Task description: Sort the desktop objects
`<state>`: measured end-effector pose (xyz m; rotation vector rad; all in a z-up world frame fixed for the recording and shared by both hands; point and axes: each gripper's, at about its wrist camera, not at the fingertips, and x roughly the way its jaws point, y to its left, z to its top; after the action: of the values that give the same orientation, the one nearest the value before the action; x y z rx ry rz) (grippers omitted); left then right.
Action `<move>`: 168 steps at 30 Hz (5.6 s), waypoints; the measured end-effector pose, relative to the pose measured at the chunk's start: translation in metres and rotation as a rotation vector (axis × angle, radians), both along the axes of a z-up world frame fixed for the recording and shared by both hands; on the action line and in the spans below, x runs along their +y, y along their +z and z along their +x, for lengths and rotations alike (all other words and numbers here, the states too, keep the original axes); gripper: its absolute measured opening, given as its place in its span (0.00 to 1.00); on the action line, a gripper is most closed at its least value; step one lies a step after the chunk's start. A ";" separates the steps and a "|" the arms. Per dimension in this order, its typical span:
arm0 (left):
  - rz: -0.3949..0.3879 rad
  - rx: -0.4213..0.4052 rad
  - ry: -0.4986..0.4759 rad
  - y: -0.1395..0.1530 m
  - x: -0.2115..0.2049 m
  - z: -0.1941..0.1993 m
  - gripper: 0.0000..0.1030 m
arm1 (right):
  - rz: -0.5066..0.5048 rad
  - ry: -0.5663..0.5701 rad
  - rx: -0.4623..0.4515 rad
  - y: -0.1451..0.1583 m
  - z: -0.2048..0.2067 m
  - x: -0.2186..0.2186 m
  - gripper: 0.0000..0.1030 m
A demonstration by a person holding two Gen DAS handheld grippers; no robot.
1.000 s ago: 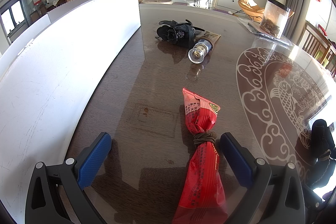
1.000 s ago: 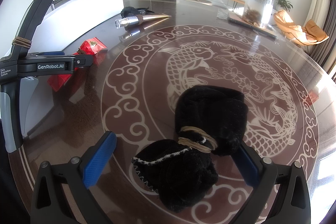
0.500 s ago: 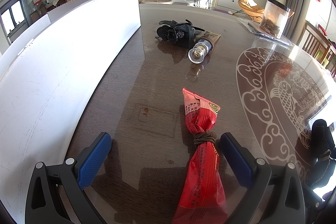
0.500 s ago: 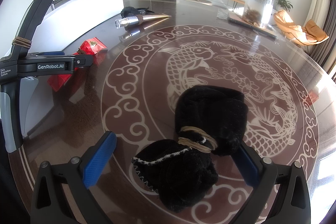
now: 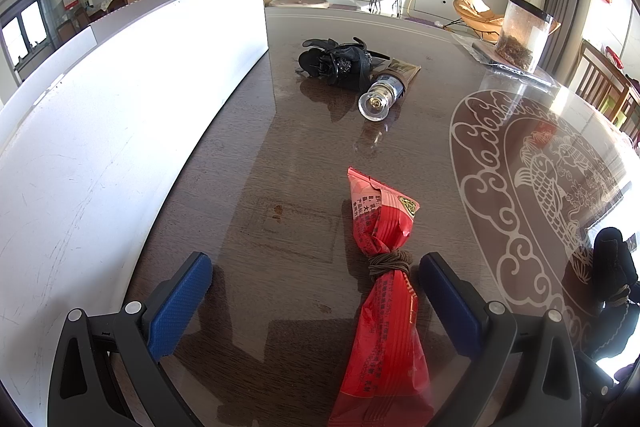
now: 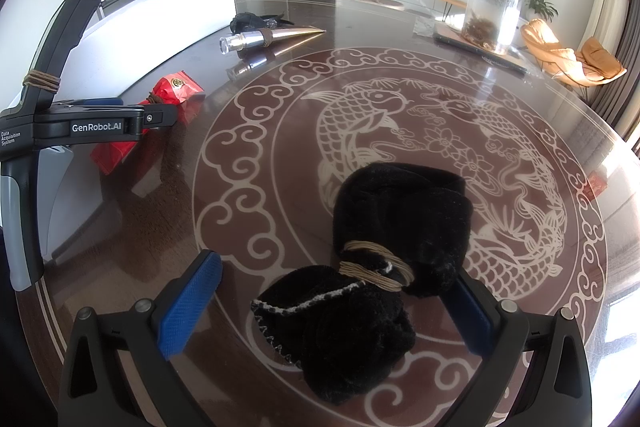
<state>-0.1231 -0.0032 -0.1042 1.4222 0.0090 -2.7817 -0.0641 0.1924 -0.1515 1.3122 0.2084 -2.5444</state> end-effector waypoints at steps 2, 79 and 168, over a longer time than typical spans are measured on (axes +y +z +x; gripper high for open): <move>0.000 0.000 0.000 0.000 0.000 0.000 1.00 | 0.000 0.000 0.000 0.000 0.000 0.000 1.00; 0.000 0.000 0.000 0.000 0.000 0.000 1.00 | 0.000 -0.001 0.000 0.000 0.000 0.000 1.00; -0.007 -0.033 -0.102 0.007 0.018 0.003 0.68 | 0.000 -0.002 0.000 0.000 0.000 0.000 1.00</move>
<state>-0.1203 0.0149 -0.0968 1.5083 -0.0761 -2.8350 -0.0637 0.1928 -0.1516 1.3135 0.2070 -2.5461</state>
